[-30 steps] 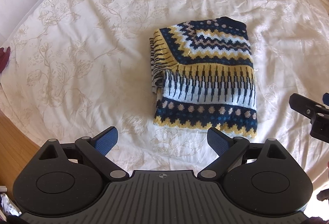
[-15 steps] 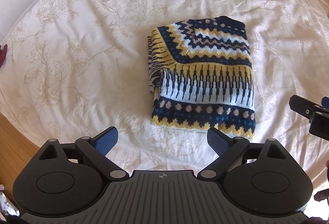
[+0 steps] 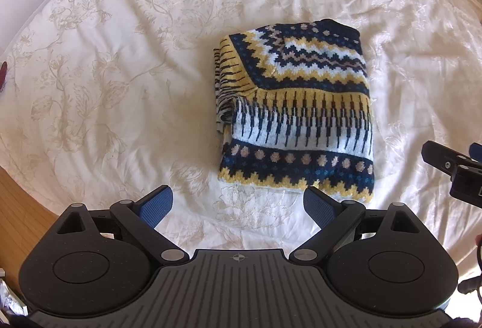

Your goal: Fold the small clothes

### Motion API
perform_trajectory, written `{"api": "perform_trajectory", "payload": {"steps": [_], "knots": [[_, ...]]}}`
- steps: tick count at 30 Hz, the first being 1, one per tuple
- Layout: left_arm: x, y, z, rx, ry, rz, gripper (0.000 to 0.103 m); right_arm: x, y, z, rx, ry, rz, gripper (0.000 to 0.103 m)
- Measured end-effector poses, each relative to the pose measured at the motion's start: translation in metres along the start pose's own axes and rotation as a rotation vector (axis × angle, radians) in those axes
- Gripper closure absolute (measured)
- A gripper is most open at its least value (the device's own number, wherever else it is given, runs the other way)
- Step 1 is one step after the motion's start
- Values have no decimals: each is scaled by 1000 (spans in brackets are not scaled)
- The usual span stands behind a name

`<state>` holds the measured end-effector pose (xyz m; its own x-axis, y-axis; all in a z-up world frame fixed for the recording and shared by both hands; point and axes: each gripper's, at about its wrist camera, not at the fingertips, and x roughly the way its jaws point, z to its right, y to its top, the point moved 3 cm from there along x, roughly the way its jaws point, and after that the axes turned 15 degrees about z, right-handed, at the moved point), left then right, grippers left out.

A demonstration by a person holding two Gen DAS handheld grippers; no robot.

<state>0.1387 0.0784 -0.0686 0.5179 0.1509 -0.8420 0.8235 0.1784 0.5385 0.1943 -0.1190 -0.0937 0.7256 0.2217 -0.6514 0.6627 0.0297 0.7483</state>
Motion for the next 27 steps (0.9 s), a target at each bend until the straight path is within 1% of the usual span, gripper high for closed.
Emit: {"api": "perform_trajectory", "payload": {"steps": [11, 27], "knots": [[4, 2, -4, -5, 6, -11, 8, 8, -2, 4, -21, -54, -56, 1], [10, 7, -6, -7, 19, -17, 8, 15, -5, 6, -27, -54, -99, 1]]}}
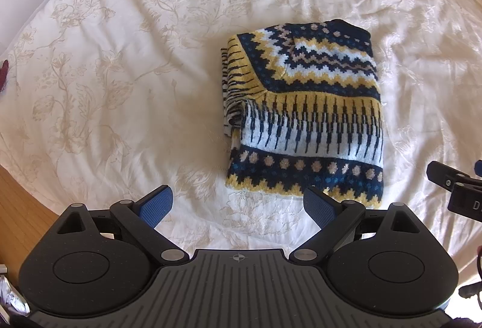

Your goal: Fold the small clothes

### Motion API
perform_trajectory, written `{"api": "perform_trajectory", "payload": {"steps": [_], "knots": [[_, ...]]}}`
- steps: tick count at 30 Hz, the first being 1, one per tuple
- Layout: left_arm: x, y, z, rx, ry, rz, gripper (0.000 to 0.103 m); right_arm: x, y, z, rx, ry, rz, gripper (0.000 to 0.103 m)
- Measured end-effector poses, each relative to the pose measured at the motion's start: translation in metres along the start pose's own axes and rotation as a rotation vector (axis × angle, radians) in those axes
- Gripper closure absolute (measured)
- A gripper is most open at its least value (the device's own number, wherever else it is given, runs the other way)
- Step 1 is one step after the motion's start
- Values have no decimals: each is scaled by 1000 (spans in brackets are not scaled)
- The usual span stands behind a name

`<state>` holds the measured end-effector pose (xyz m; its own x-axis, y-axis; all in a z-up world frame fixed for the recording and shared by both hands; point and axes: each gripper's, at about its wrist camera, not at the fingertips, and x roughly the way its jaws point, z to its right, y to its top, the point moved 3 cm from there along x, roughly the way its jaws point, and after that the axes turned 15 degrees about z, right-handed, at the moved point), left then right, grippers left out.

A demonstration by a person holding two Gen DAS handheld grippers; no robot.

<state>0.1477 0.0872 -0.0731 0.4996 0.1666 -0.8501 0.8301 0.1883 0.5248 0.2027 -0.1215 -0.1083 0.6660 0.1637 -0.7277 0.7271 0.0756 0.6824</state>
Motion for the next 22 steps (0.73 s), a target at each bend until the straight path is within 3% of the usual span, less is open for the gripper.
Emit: {"api": "perform_trajectory", "payload": {"steps": [22], "knots": [[6, -1, 1, -12, -7, -6, 8, 2, -2, -1, 1, 4, -15, 1]]}}
